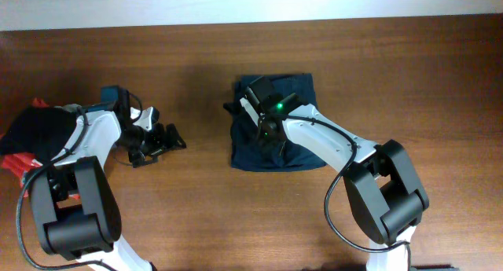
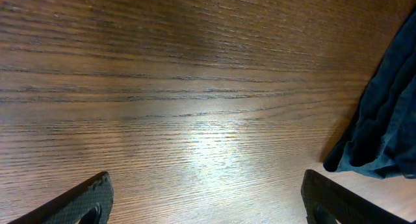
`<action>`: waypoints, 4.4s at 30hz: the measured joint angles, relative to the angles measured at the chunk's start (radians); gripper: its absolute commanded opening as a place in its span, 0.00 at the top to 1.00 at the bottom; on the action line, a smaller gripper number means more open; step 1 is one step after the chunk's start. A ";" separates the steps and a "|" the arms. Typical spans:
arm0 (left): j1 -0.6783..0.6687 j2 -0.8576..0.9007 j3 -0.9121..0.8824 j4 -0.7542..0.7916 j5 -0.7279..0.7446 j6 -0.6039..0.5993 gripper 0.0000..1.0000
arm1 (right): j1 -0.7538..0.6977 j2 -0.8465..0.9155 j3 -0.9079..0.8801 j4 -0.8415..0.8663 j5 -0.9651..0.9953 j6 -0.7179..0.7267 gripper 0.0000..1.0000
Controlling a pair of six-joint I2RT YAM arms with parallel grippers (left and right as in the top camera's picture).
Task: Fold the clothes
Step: 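Release the folded shorts and raise the right gripper away, then grasp the top edge of the folded shorts with the left gripper, then carry the shorts with the left gripper onto the clothes stack at left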
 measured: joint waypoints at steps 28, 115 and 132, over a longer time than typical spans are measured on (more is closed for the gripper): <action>-0.087 0.000 0.050 0.018 0.045 0.058 0.58 | -0.303 -0.123 0.634 -0.729 -0.023 0.253 0.48; -0.380 0.287 0.343 0.076 0.072 0.464 0.51 | -0.492 -0.123 0.634 -0.904 -0.018 0.212 0.47; -0.369 0.238 0.384 -0.130 -0.039 0.411 1.00 | -0.492 -0.123 0.634 -0.905 -0.013 0.203 0.47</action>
